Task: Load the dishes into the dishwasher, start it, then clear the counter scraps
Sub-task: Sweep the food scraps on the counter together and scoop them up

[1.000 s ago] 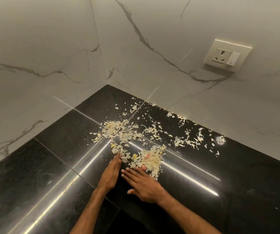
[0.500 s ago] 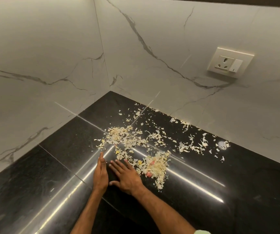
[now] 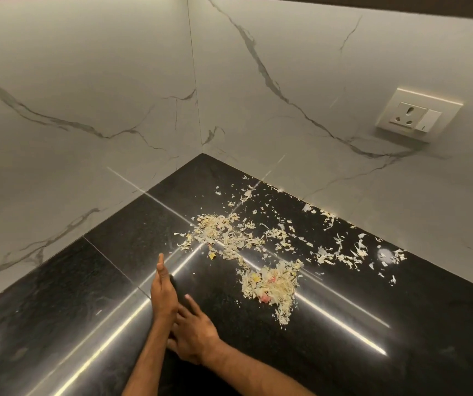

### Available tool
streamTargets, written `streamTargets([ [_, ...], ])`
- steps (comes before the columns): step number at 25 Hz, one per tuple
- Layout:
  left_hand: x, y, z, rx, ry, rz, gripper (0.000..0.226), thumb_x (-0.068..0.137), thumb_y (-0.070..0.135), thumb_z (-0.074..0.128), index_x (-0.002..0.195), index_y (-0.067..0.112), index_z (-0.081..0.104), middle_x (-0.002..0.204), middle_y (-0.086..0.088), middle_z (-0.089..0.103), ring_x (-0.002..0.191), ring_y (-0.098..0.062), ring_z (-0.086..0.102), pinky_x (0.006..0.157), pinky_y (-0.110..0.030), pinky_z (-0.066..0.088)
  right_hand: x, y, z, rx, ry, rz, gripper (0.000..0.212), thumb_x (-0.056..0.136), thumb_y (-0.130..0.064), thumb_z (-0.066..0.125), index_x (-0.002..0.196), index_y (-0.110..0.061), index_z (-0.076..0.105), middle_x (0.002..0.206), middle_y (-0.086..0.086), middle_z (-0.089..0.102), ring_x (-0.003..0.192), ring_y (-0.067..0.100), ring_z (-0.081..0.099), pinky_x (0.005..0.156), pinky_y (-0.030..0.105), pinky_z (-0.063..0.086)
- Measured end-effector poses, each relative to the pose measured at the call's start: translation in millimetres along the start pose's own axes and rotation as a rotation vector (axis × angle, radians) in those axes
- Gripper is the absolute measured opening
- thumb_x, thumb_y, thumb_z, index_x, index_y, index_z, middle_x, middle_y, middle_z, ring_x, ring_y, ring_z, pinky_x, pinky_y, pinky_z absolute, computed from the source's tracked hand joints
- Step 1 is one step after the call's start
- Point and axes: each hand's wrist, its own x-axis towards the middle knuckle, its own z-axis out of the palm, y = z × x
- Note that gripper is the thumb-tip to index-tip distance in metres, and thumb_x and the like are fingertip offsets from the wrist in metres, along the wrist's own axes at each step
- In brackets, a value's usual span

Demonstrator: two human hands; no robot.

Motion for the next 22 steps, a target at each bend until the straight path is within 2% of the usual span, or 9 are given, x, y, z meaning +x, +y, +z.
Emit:
streamTargets([
  [3, -2, -10, -11, 0.007, -0.005, 0.007, 0.064, 0.097, 0.059, 0.019, 0.152, 0.031, 0.035, 0.159, -0.004, 0.03, 0.146, -0.022, 0.025, 0.113, -0.036, 0.019, 4, 37, -16, -0.039, 0.049, 0.126, 0.063, 0.106, -0.049, 0.019, 0.159, -0.02, 0.0, 0.166, -0.002, -0.004, 0.152, 0.016, -0.012, 0.121, 0.048, -0.013],
  [5, -5, -20, -22, 0.011, 0.001, -0.015, 0.066, 0.096, 0.061, 0.019, 0.153, 0.03, 0.033, 0.16, -0.004, 0.028, 0.147, -0.023, 0.024, 0.113, -0.036, 0.019, 2, 69, -25, -0.04, 0.039, 0.269, 0.062, 0.105, -0.051, 0.008, 0.157, -0.021, -0.01, 0.165, -0.002, -0.014, 0.15, 0.018, -0.019, 0.121, 0.05, -0.014],
  [10, -6, -32, -36, 0.043, -0.015, -0.039, 0.068, 0.095, 0.063, 0.018, 0.153, 0.031, 0.03, 0.16, -0.005, 0.027, 0.147, -0.026, 0.026, 0.115, -0.041, 0.022, -10, 96, -31, 0.001, 0.068, 0.541, 0.065, 0.104, -0.051, 0.005, 0.155, -0.015, -0.013, 0.161, 0.003, -0.02, 0.149, 0.021, -0.022, 0.12, 0.049, -0.017],
  [11, -5, -30, -35, 0.042, -0.013, -0.035, 0.068, 0.095, 0.062, 0.019, 0.153, 0.03, 0.03, 0.161, -0.004, 0.027, 0.147, -0.025, 0.025, 0.116, -0.041, 0.021, -10, 87, -29, 0.0, 0.09, 0.504, 0.066, 0.105, -0.051, 0.006, 0.156, -0.014, -0.012, 0.162, 0.004, -0.02, 0.148, 0.021, -0.024, 0.119, 0.05, -0.019],
  [13, -2, -23, -32, 0.014, 0.02, -0.021, 0.066, 0.096, 0.06, 0.02, 0.153, 0.029, 0.033, 0.16, -0.003, 0.029, 0.147, -0.022, 0.025, 0.117, -0.038, 0.02, -7, 51, -16, 0.059, 0.095, 0.218, 0.067, 0.105, -0.052, 0.012, 0.158, -0.015, -0.003, 0.166, 0.003, -0.009, 0.148, 0.019, -0.024, 0.118, 0.051, -0.019],
  [15, 1, -17, -27, -0.022, 0.047, -0.008, 0.064, 0.096, 0.059, 0.02, 0.151, 0.03, 0.036, 0.158, -0.004, 0.032, 0.147, -0.022, 0.027, 0.116, -0.038, 0.021, -4, 8, 3, 0.074, -0.003, -0.086, 0.068, 0.102, -0.054, 0.017, 0.157, -0.015, 0.013, 0.166, 0.005, 0.01, 0.152, 0.018, -0.011, 0.121, 0.052, -0.012],
  [16, 2, -17, -24, -0.028, 0.042, -0.01, 0.064, 0.096, 0.06, 0.02, 0.151, 0.031, 0.036, 0.158, -0.004, 0.032, 0.147, -0.023, 0.026, 0.117, -0.039, 0.021, -3, -4, 10, 0.085, -0.036, -0.147, 0.068, 0.101, -0.056, 0.017, 0.156, -0.015, 0.018, 0.164, 0.005, 0.016, 0.153, 0.018, -0.005, 0.121, 0.051, -0.011],
  [19, -1, -20, -21, -0.006, 0.003, -0.018, 0.065, 0.096, 0.06, 0.019, 0.152, 0.032, 0.035, 0.159, -0.006, 0.031, 0.147, -0.025, 0.027, 0.12, -0.046, 0.02, -9, 21, 3, 0.041, 0.04, 0.003, 0.068, 0.102, -0.057, 0.017, 0.158, -0.021, 0.007, 0.166, -0.003, 0.0, 0.152, 0.014, -0.012, 0.121, 0.051, -0.011],
  [22, -5, -29, -33, -0.009, 0.039, -0.039, 0.066, 0.096, 0.06, 0.018, 0.152, 0.028, 0.034, 0.16, -0.004, 0.029, 0.148, -0.022, 0.024, 0.119, -0.037, 0.017, -28, 74, -16, 0.035, 0.036, 0.285, 0.067, 0.103, -0.058, 0.01, 0.156, -0.025, -0.014, 0.161, -0.009, -0.024, 0.15, 0.014, -0.02, 0.12, 0.053, -0.014],
])
